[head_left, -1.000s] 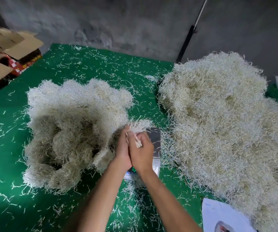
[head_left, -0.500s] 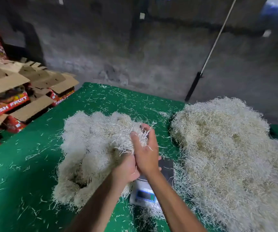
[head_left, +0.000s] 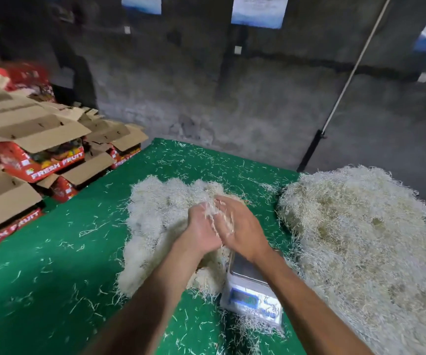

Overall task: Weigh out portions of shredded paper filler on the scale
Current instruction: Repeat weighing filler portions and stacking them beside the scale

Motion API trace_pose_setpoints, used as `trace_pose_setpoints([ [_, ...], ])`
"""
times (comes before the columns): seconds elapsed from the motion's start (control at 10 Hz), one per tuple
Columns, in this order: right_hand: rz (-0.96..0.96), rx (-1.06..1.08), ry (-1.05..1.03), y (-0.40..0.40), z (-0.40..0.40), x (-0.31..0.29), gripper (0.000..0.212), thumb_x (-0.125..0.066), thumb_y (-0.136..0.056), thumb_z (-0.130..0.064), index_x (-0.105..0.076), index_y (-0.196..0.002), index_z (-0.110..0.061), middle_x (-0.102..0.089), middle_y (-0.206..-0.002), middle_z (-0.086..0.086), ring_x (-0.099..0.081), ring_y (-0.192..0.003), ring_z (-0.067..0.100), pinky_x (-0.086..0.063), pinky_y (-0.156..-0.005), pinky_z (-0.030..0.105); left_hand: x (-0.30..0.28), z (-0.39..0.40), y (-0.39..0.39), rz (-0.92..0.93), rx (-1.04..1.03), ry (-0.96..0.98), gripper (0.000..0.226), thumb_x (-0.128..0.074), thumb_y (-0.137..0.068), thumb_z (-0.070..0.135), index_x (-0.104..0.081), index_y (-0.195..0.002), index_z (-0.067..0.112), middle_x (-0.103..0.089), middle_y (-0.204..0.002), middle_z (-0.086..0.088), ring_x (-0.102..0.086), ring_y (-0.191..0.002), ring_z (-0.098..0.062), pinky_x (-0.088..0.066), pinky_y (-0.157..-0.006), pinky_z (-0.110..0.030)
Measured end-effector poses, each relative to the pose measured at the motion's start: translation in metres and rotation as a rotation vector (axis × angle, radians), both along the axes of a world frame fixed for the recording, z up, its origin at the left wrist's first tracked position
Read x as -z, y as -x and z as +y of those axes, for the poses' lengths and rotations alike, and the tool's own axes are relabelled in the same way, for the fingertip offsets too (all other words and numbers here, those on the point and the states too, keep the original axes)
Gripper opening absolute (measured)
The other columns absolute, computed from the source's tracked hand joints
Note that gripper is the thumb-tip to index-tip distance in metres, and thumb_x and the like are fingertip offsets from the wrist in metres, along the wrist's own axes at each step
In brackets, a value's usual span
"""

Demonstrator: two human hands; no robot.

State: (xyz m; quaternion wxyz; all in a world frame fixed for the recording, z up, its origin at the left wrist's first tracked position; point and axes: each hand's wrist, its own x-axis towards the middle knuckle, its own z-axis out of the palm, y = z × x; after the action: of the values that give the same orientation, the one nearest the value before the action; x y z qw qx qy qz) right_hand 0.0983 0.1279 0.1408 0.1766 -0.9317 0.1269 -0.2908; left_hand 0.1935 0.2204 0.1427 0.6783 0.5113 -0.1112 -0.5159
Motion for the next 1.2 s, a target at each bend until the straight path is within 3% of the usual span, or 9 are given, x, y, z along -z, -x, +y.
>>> trace_pose_setpoints([
  [0.1,-0.045,-0.160,0.056,-0.021,0.036,0.009,0.042,-0.041,-0.106,-0.033,-0.064,-0.136,-0.014,-0.060,-0.144,-0.001,-0.049,-0.137,0.013,-0.034,-0.119,0.037,0.018,0.009,0.003,-0.031,-0.139,0.003,0.042,-0.035,-0.111,0.015,-0.033,-0.152,0.010,-0.046,-0.152,-0.013,-0.062,-0.117,-0.020,-0.049,-0.072,-0.005],
  [0.3,0.033,-0.049,0.014,-0.029,0.010,0.012,0.036,-0.049,-0.106,-0.035,-0.065,-0.136,-0.021,-0.056,-0.147,-0.001,-0.048,-0.138,0.015,-0.033,-0.119,0.042,0.008,0.009,-0.004,0.452,-0.097,0.091,0.052,-0.041,-0.104,0.041,-0.058,-0.132,0.001,-0.069,-0.119,-0.027,-0.071,-0.106,-0.039,-0.061,-0.081,-0.047],
  [0.5,-0.058,0.059,-0.108,-0.072,0.037,0.037,0.043,-0.046,-0.098,-0.044,-0.053,-0.060,-0.026,-0.047,-0.054,-0.011,-0.044,-0.048,0.011,-0.039,-0.055,0.029,0.035,0.028,-0.033,0.202,-0.186,0.031,0.064,-0.050,-0.099,0.058,-0.050,-0.146,0.015,-0.051,-0.145,-0.016,-0.049,-0.135,-0.032,-0.034,-0.117,-0.048],
  [0.6,-0.027,0.123,-0.382,-0.106,0.033,0.026,0.058,-0.029,-0.103,-0.059,-0.051,-0.059,-0.027,-0.049,-0.050,-0.009,-0.044,-0.043,0.007,-0.038,-0.053,0.024,0.038,0.033,-0.059,-0.305,-0.205,0.070,0.076,-0.065,-0.094,0.051,-0.043,-0.149,0.002,-0.054,-0.129,-0.012,-0.045,-0.130,-0.027,-0.030,-0.120,-0.039],
  [0.7,0.044,-0.027,-0.480,-0.129,0.035,0.023,0.071,-0.004,-0.098,-0.071,-0.056,-0.092,-0.023,-0.057,-0.087,-0.003,-0.054,-0.080,0.012,-0.046,-0.079,0.033,0.051,0.031,-0.104,-0.396,-0.002,0.165,0.036,-0.067,-0.091,0.003,-0.053,-0.123,0.000,-0.067,-0.101,0.003,-0.067,-0.094,-0.015,-0.056,-0.081,-0.023],
  [0.8,0.096,0.018,-0.559,-0.133,0.014,0.026,0.083,0.000,-0.097,-0.073,-0.031,-0.156,-0.025,-0.037,-0.160,0.000,-0.033,-0.147,0.014,-0.024,-0.123,0.047,0.055,0.030,-0.146,-0.732,-0.258,-0.166,0.063,-0.071,-0.090,0.010,-0.039,-0.143,0.002,-0.064,-0.111,-0.013,-0.069,-0.091,-0.018,-0.062,-0.067,-0.040],
  [0.9,0.054,0.052,-0.656,-0.127,-0.017,0.029,0.080,-0.005,-0.100,-0.071,-0.018,-0.162,-0.021,-0.022,-0.168,-0.001,-0.021,-0.153,0.011,-0.020,-0.127,0.044,0.051,0.020,-0.180,-0.722,-0.296,-0.534,0.116,-0.093,-0.067,0.031,-0.016,-0.152,0.048,-0.026,-0.162,-0.007,-0.045,-0.138,-0.032,-0.055,-0.100,-0.044],
  [1.0,0.064,0.062,-0.649,-0.114,-0.034,0.038,0.080,-0.005,-0.100,-0.071,-0.018,-0.162,-0.023,-0.022,-0.167,-0.005,-0.021,-0.153,0.010,-0.020,-0.126,0.041,0.049,-0.003,-0.184,-0.790,-0.314,-0.496,0.131,-0.097,-0.056,0.048,-0.009,-0.153,0.049,-0.030,-0.160,-0.001,-0.040,-0.142,-0.026,-0.047,-0.107,-0.040],
  [1.2,0.025,0.169,-0.723,-0.074,-0.065,0.065,0.072,-0.008,-0.102,-0.068,-0.043,-0.142,-0.020,-0.047,-0.133,-0.003,-0.042,-0.125,0.007,-0.032,-0.116,0.033,0.056,-0.078,-0.125,0.149,0.013,-0.061,0.098,-0.066,-0.078,0.073,-0.058,-0.130,-0.008,-0.064,-0.128,-0.030,-0.060,-0.123,-0.041,-0.043,-0.111,-0.051],
])
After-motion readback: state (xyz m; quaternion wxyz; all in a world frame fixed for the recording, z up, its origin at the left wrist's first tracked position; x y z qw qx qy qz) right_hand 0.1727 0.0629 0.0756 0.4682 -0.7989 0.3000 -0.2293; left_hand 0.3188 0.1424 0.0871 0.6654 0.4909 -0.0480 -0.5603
